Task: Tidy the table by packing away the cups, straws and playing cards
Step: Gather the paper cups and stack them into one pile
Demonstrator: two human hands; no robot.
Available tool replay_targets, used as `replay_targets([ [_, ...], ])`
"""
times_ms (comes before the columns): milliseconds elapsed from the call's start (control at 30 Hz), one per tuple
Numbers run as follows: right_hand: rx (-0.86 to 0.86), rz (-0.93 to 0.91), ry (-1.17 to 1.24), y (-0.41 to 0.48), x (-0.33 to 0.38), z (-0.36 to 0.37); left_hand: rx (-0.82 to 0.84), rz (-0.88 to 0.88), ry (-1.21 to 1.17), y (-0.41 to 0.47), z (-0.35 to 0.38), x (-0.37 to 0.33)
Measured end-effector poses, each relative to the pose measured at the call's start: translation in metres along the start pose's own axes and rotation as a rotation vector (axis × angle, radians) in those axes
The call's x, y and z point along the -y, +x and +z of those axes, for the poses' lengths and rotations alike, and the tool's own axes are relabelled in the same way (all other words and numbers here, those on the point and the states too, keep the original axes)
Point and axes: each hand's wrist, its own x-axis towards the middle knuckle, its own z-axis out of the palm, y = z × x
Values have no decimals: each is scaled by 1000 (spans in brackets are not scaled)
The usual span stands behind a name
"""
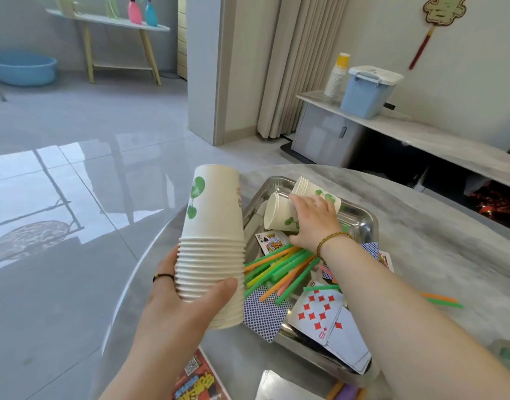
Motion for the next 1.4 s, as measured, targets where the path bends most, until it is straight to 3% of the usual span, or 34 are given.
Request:
replay_targets([
  [133, 27, -88, -107, -2, 0, 3, 1, 17, 52, -3, 1, -2],
  [233, 14, -44, -2, -8, -2, 6, 8, 32, 56, -4, 0, -2],
  [300, -37, 44, 205, -13, -2, 3, -1, 39, 77, -4, 0, -1],
  [433, -28, 207, 847, -26, -1, -21, -21, 47, 129, -5, -1, -5],
  [600, 102, 155, 1353, -45, -10, -56, 47, 39, 148, -9, -1, -11],
  [733, 124, 80, 1547, -56, -14, -76, 109, 31, 154, -13, 0, -13],
  [833, 90, 108, 1570, -59, -16, -86, 146, 59, 277, -14, 1, -10],
  [1033, 89, 95, 1308, -56, -1, -88, 242, 105, 417, -17, 6, -8],
  [1233, 199, -13, 1214, -54, 33, -72, 161, 135, 364, -15, 3, -5],
  [1400, 171, 109, 1398, -37, 37, -71, 112, 167, 239, -10, -2, -7],
])
